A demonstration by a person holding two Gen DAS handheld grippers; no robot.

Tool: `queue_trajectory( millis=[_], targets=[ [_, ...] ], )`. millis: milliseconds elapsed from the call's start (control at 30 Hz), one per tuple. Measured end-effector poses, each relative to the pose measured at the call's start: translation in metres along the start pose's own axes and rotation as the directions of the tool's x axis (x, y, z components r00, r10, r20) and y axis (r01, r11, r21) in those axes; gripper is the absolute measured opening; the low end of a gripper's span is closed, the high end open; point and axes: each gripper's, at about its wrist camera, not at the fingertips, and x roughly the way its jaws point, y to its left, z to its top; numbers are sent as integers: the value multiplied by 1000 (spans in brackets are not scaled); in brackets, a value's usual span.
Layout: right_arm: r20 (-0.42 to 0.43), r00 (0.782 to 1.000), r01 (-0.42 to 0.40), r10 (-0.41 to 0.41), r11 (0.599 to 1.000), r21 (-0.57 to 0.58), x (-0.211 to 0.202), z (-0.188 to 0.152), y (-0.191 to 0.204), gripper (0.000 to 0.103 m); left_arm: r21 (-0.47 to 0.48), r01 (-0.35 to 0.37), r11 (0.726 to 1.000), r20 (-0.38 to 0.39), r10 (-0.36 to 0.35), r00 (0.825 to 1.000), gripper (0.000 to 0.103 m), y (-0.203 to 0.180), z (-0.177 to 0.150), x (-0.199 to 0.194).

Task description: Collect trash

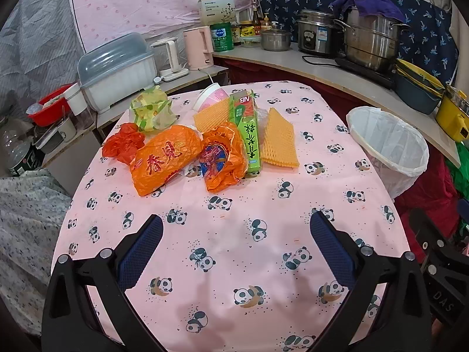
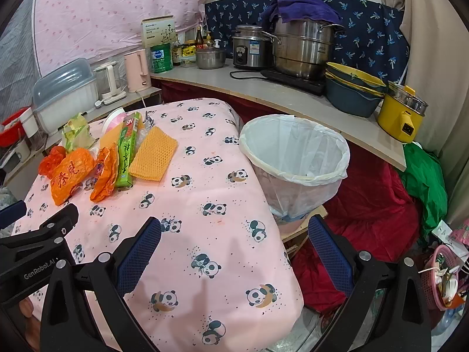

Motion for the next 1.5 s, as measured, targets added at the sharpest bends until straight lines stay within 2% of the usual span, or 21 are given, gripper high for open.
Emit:
queue_trajectory(
  millis=[1500],
  targets=[
    [2,1000,2,-2,1000,-3,-3,-3,3,96,-9,-8,1000,0,8,1000,96,4,-3,0]
  ],
)
